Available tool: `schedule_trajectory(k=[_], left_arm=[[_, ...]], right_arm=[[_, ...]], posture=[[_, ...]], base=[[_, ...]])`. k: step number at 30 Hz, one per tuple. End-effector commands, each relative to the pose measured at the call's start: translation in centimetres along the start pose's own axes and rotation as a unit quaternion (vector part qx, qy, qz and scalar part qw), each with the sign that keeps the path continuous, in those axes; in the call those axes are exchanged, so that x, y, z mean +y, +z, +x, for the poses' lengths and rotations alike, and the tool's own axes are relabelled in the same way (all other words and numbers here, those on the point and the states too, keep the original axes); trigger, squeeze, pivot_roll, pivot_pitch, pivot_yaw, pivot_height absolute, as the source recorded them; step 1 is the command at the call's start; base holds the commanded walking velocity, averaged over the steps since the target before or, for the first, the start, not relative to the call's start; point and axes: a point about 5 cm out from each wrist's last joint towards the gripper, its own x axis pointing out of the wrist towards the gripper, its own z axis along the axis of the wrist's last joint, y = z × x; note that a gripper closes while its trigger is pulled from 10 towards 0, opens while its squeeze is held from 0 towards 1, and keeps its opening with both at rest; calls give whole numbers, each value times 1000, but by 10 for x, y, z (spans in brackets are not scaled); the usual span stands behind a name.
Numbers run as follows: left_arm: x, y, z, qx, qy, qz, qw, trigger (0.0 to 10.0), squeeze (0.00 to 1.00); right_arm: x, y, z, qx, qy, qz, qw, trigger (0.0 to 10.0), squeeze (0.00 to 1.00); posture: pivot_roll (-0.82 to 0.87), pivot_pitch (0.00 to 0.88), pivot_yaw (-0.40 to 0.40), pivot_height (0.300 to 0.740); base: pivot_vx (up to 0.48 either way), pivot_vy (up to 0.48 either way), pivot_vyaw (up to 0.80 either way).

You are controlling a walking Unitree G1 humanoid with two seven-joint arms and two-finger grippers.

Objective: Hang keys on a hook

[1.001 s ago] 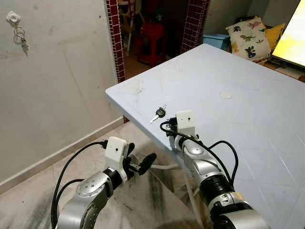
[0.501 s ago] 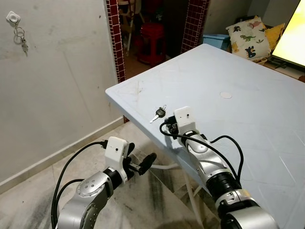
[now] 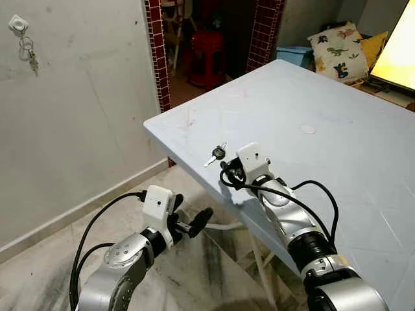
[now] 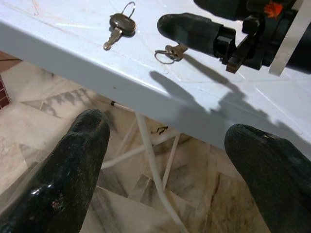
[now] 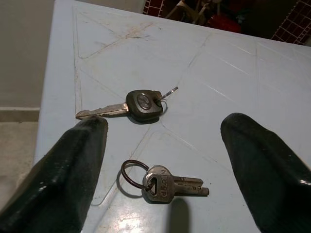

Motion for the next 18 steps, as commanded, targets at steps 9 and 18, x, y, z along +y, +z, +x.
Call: schedule_trajectory(k=[9, 18], left_arm=[[1, 1, 1, 0, 3, 1, 1000, 10000, 0], [1, 1, 1, -1, 4, 0, 1000, 10000, 0]], right_arm=[[-4, 3, 0, -11, 1, -11, 1000, 10000, 1000], [-11, 1, -2, -15, 24, -67, 997, 10000, 855]], posture=[[90, 0, -17, 740], [89, 0, -16, 740]], base=[[0, 0, 0], [0, 0, 0]])
